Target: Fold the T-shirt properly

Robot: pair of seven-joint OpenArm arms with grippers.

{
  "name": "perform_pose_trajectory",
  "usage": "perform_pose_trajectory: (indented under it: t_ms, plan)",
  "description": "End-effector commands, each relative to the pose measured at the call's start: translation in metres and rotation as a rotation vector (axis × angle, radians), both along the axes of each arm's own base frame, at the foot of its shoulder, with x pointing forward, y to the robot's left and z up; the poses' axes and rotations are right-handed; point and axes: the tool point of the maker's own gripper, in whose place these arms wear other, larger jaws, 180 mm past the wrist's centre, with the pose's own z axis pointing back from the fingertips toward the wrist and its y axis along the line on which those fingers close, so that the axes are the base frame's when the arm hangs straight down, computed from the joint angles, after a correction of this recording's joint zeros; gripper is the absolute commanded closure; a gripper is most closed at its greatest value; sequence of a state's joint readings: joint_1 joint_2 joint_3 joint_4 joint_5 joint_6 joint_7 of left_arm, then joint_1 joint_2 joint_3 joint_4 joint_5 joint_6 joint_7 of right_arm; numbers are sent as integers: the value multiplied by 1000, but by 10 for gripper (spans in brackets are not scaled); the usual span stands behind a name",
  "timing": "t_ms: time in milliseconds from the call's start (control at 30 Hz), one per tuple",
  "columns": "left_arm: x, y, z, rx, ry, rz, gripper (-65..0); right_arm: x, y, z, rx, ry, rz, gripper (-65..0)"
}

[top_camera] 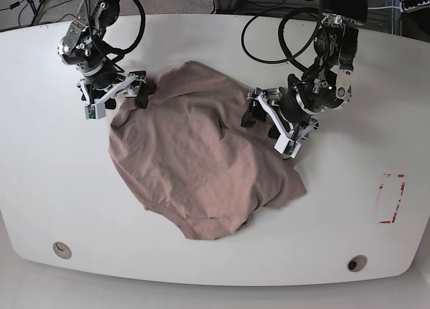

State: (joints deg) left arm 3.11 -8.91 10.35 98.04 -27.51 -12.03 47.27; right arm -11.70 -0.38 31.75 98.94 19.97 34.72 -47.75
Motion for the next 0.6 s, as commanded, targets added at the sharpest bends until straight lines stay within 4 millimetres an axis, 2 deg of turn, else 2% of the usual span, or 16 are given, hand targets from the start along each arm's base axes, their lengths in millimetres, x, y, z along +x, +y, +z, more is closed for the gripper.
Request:
perform_pose_trajectory:
  t_ms: [0, 267, 300, 400, 567]
  plan:
    - [2, -3, 10, -10, -22, -21, -448, 11, -7, 21, -17, -80, 4, -511]
    - [-11, -1, 10, 17, -2, -52, -471, 12, -20, 25, -44, -87, 11, -512]
    - [-27, 14, -17, 63, 82, -29, -460, 5, -14, 13, -36, -38, 4, -504]
    - [-28, 26, -21, 96, 86, -16, -458, 5, -14, 12, -35, -36, 2, -503]
    - [-27, 31, -21, 107, 84, -9, -458, 5, -14, 13, -35, -37, 2, -503]
